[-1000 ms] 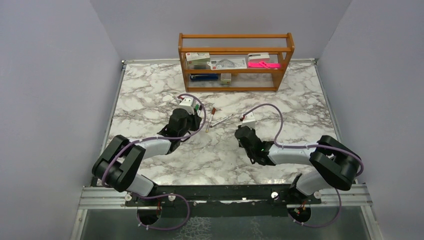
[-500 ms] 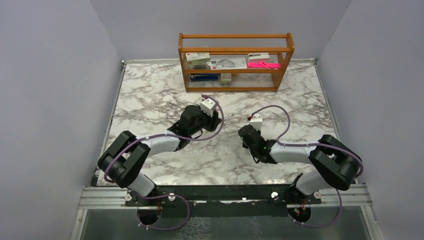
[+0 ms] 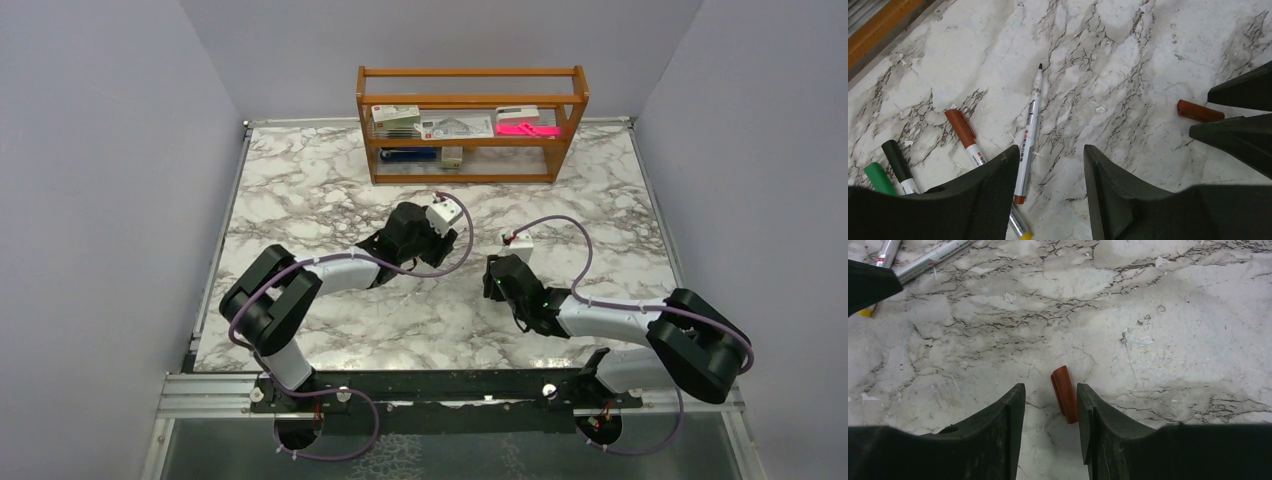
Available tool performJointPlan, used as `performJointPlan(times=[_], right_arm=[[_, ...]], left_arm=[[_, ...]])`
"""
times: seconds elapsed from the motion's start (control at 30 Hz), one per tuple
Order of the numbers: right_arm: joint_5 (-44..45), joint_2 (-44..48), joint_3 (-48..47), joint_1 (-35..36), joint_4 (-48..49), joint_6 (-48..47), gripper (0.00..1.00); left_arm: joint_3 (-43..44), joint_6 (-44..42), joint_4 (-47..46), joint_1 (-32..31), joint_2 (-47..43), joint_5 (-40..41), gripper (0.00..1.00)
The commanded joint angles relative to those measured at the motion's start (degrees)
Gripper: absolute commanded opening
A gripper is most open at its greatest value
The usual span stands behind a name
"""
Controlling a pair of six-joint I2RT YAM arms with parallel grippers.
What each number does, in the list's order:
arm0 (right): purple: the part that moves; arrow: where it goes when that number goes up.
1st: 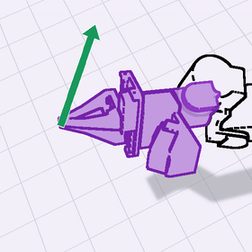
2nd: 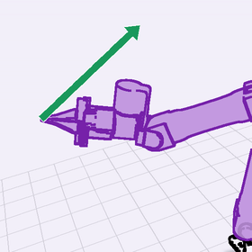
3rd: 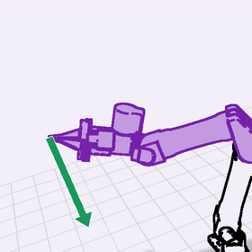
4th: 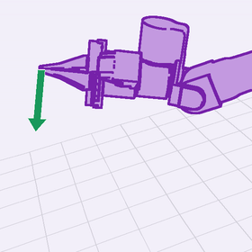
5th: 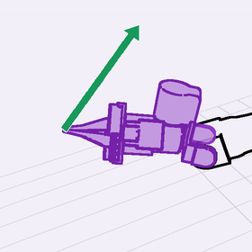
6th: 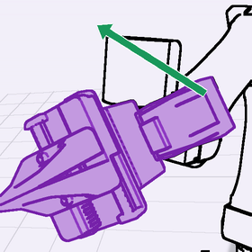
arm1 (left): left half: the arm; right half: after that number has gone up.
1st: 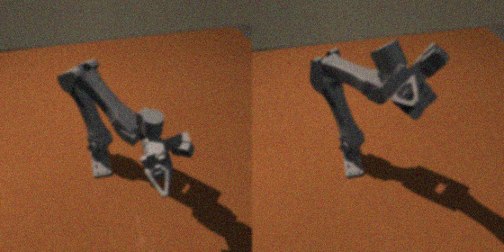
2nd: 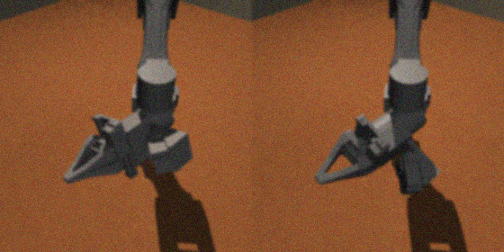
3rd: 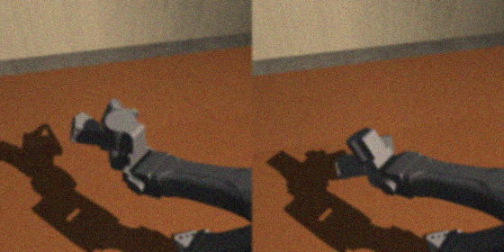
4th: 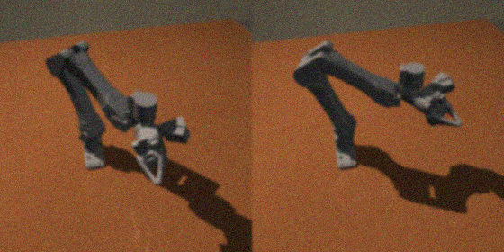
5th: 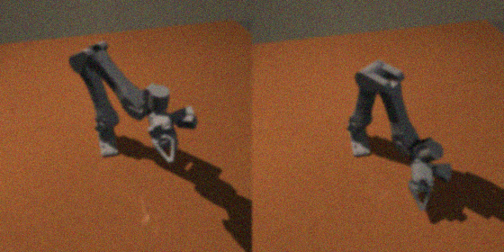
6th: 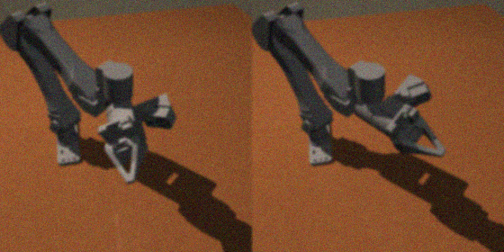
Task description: Insert the pens into the pen caps
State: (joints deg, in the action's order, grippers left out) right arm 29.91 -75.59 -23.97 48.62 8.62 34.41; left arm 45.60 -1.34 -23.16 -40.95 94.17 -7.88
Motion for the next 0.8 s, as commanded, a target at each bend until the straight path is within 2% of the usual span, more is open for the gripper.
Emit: performJointPlan(times=[0.0,0.3,0.57,0.77], right_arm=[[-2.9,2.18,1.06,-0.11,1.88,-0.96,0.43],[-3.68,6.75,2.99,-0.11,3.57,-2.29,0.43],[-5.19,9.95,5.49,-0.11,6.42,-4.58,0.42],[-5.36,9.18,5.59,-0.13,6.56,-5.05,0.42]], left_arm=[[5.02,-5.47,7.7,-0.1,2.79,1.96,0.52],[10.98,-7.19,14.86,-0.1,8.63,2.72,0.5],[12.7,-9.33,16.91,-0.02,12.38,2.08,0.5],[13.5,-9.13,17.96,-0.05,14.66,1.64,0.42]])
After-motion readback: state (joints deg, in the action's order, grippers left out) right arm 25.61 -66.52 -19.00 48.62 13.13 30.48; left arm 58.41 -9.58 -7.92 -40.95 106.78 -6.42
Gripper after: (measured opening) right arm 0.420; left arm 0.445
